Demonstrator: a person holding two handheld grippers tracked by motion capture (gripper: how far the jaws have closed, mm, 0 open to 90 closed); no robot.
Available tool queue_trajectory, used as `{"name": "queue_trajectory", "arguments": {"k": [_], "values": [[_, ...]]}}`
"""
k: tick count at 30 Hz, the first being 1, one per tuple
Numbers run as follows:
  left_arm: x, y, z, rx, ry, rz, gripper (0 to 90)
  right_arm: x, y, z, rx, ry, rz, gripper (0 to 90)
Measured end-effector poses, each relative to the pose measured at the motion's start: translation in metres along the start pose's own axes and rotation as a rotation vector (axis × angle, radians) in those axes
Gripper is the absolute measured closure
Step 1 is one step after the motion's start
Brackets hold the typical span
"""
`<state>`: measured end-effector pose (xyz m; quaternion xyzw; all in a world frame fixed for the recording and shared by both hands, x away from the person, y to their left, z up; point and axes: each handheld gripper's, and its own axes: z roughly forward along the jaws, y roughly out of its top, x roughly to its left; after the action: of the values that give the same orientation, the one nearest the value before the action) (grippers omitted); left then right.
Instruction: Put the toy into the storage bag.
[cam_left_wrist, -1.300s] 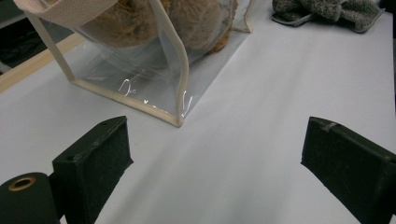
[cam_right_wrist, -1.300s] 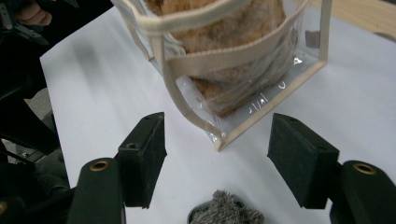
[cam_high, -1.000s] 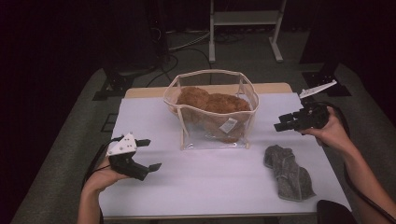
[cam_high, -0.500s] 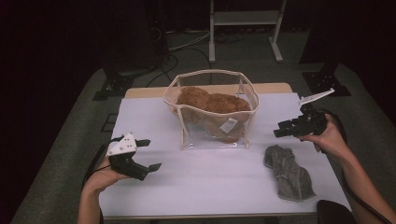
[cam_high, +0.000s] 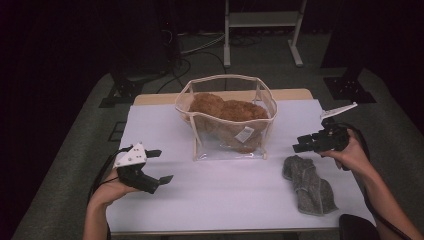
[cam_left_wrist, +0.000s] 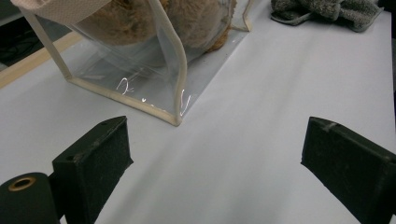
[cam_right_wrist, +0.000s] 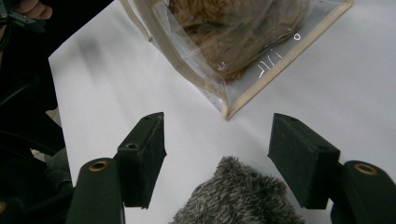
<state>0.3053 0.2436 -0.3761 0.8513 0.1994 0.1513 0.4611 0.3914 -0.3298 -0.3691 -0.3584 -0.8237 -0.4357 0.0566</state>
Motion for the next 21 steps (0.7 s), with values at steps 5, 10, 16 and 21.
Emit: {"name": "queue_trajectory", "arguments": {"k": [5, 10, 16, 21], "values": [[0.000, -0.001, 0.000, 0.000, 0.001, -0.003, 7.2, 0.000, -0.006, 0.004, -0.007, 0.011, 0.001, 34.4], [0.000, -0.001, 0.000, 0.002, 0.002, -0.001, 7.3, 0.001, -0.013, 0.007, -0.012, 0.017, 0.004, 34.1], [0.000, -0.001, 0.000, 0.005, 0.004, -0.006, 7.2, 0.002, -0.021, 0.011, -0.027, 0.025, 0.007, 34.1], [0.001, -0.002, 0.000, 0.005, 0.004, -0.006, 7.3, 0.002, -0.029, 0.016, -0.037, 0.041, 0.016, 34.1]]}}
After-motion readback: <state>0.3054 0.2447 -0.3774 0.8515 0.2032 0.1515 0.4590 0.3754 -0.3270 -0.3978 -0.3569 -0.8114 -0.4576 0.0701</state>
